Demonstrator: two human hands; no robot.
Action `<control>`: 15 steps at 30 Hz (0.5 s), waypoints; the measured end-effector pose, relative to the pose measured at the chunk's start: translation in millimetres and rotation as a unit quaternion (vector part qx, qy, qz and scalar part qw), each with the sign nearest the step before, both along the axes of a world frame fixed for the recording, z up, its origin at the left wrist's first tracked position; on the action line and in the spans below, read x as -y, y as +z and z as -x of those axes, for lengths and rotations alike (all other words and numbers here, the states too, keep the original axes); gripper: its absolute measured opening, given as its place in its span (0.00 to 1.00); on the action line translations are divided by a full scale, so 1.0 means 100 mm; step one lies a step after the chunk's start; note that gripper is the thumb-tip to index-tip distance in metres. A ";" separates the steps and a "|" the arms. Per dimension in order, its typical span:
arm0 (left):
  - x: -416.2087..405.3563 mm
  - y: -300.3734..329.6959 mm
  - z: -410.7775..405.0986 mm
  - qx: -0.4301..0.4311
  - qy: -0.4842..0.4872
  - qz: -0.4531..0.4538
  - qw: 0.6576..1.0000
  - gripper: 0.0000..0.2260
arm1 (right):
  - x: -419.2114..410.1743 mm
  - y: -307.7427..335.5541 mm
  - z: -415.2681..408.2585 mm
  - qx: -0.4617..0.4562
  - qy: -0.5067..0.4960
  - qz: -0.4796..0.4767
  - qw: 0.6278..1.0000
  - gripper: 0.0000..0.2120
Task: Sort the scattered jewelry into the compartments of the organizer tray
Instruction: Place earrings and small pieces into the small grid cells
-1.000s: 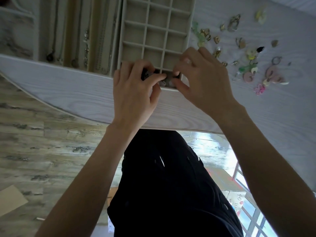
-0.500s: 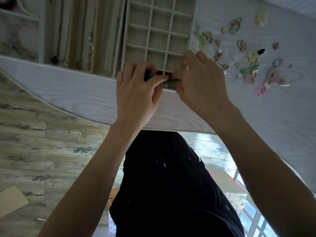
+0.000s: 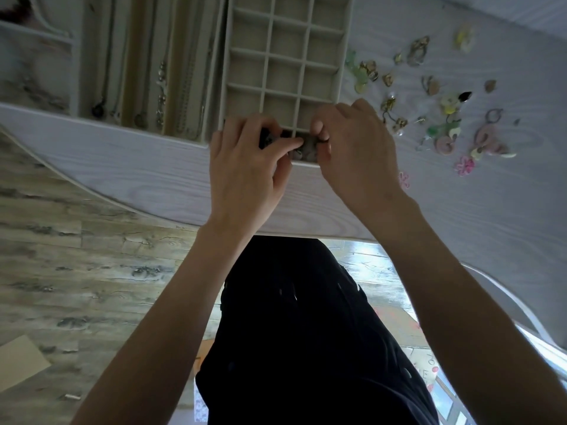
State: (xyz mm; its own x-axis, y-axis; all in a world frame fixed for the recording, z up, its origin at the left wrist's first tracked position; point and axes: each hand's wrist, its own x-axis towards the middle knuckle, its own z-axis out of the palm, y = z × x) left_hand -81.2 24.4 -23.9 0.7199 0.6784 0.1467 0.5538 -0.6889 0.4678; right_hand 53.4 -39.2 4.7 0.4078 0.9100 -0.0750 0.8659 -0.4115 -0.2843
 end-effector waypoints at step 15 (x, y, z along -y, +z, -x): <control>0.06 -0.02 -0.05 0.030 0.004 0.037 0.999 0.09 | 0.10 -0.04 0.09 -0.221 -0.158 -0.089 0.958 0.20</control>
